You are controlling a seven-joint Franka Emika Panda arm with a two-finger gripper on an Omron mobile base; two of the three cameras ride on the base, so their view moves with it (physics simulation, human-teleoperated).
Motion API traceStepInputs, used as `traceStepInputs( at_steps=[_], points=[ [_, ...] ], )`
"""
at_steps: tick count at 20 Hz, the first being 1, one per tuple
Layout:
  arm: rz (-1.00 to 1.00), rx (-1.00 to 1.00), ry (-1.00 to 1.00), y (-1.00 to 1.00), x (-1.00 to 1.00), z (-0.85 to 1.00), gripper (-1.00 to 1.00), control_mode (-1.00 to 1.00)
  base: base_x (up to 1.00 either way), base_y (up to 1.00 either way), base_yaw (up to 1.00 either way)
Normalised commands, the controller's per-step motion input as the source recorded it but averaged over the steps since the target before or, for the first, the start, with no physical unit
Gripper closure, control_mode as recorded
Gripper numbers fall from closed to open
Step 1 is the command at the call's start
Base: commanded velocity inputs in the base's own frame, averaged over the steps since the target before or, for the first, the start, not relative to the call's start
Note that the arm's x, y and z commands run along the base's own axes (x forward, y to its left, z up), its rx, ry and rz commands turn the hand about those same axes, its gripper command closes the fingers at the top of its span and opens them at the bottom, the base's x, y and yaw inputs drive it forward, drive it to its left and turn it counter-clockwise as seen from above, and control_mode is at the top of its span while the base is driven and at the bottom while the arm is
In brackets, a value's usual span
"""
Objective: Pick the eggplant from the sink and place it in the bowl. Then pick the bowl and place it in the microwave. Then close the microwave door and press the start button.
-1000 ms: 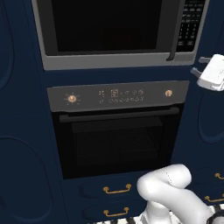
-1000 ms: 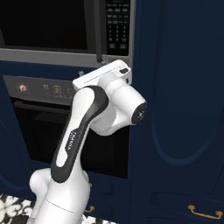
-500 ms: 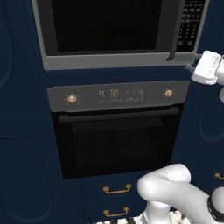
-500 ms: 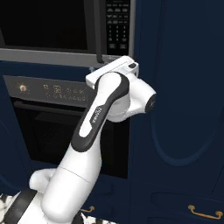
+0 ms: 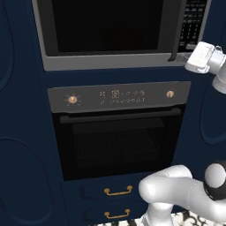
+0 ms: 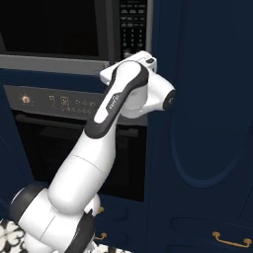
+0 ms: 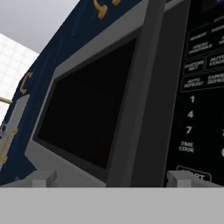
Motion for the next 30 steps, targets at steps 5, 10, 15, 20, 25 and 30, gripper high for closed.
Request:
traceStepInputs(
  at_steps=[5,10,15,20,25,30],
  points=[
    [0.00,0.00,0.00,0.02,0.28,0.03,-1.00,-1.00,0.00,0.00,0.00],
    [0.00,0.00,0.00,0.00,0.38,-0.07,-1.00,-1.00,0.00,0.00,0.00],
    [0.00,0.00,0.00,0.00,0.30,-0.10,-1.00,-1.00,0.00,0.00,0.00],
    [0.00,0.00,0.01,0.01,0.05,-0.26,-1.00,-1.00,0.00,0.00,0.00],
    [0.00,-0.01,0.07,0.08,0.42,-0.41,-1.00,-1.00,0.00,0.00,0.00],
    [0.00,0.00,-0.01,-0.01,0.70,0.07,-1.00,-1.00,0.00,0.00,0.00]
  ],
)
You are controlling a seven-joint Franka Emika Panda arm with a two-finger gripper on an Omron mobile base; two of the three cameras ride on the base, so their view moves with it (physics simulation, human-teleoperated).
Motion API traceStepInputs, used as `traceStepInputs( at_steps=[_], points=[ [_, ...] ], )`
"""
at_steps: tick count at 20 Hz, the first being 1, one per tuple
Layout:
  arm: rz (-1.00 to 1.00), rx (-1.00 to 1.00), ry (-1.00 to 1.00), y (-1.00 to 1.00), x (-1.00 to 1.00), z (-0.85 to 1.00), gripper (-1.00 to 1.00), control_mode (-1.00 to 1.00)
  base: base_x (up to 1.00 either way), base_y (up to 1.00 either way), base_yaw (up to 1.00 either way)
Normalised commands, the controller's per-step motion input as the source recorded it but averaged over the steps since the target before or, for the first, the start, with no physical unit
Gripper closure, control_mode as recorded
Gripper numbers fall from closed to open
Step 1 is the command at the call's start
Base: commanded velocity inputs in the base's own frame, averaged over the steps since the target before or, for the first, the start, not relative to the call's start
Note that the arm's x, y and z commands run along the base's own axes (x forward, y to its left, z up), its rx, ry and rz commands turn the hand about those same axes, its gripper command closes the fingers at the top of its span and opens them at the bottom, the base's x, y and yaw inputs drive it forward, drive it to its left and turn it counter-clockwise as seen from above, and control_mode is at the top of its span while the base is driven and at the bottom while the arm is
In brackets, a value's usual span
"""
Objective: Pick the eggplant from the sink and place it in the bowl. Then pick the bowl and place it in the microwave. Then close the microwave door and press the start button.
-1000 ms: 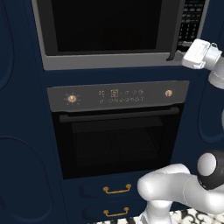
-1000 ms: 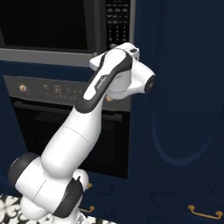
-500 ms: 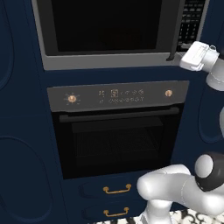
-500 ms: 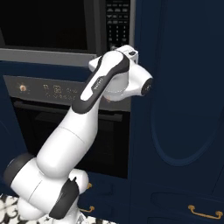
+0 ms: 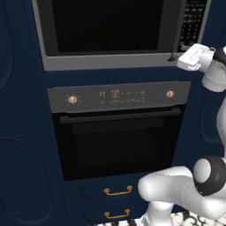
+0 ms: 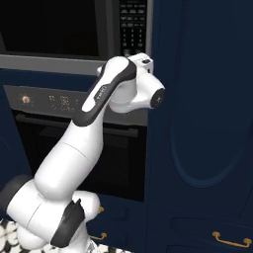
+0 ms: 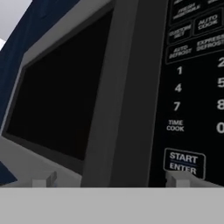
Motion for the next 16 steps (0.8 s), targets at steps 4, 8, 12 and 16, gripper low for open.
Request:
traceStepInputs(
  at_steps=[4,8,12,16],
  points=[
    [0.00,0.00,-0.10,0.00,0.47,0.43,-1.00,-1.00,0.00,0.00,0.00],
    [0.00,0.00,-0.06,0.00,0.69,0.52,-1.00,-1.00,0.00,0.00,0.00],
    [0.01,0.00,0.00,-0.02,1.00,0.26,-1.00,-1.00,0.00,0.00,0.00],
    [0.04,0.00,-0.02,-0.06,0.60,0.17,-1.00,-1.00,0.00,0.00,0.00]
  ],
)
